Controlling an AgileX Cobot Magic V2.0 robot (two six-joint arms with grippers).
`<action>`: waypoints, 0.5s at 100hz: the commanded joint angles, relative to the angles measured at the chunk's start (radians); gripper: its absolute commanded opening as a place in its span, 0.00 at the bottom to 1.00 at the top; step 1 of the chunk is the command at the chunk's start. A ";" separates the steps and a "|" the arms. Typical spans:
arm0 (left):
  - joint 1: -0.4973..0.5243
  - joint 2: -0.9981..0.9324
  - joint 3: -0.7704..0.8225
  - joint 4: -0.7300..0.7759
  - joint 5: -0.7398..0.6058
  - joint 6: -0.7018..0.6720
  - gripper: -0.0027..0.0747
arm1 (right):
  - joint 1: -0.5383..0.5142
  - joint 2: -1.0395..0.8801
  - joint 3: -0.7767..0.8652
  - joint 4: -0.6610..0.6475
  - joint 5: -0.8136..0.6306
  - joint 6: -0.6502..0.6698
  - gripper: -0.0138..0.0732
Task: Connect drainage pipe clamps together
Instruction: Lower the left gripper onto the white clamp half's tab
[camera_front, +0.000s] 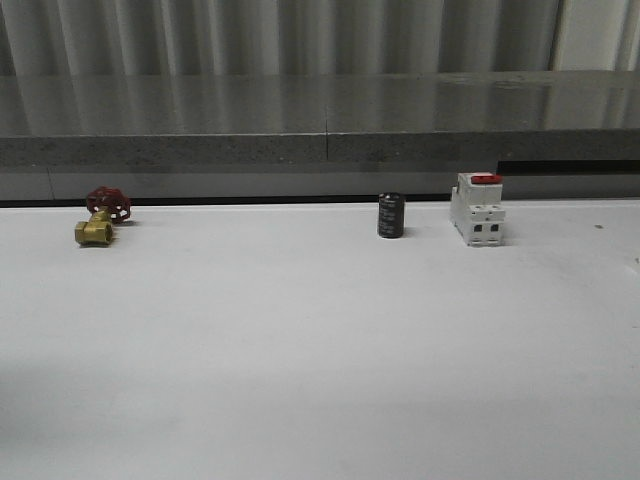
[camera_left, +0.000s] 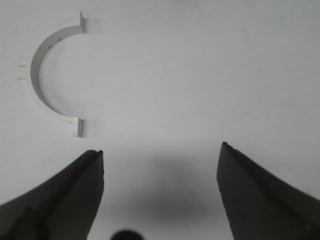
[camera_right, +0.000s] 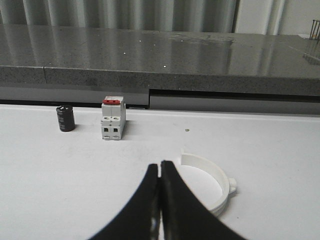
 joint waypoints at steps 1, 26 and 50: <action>0.040 0.067 -0.099 0.009 -0.044 0.027 0.65 | -0.001 -0.019 -0.017 -0.010 -0.082 -0.003 0.08; 0.208 0.271 -0.196 0.002 0.013 0.189 0.65 | -0.001 -0.019 -0.017 -0.010 -0.082 -0.003 0.08; 0.361 0.420 -0.202 -0.044 -0.071 0.283 0.65 | -0.001 -0.019 -0.017 -0.010 -0.082 -0.003 0.08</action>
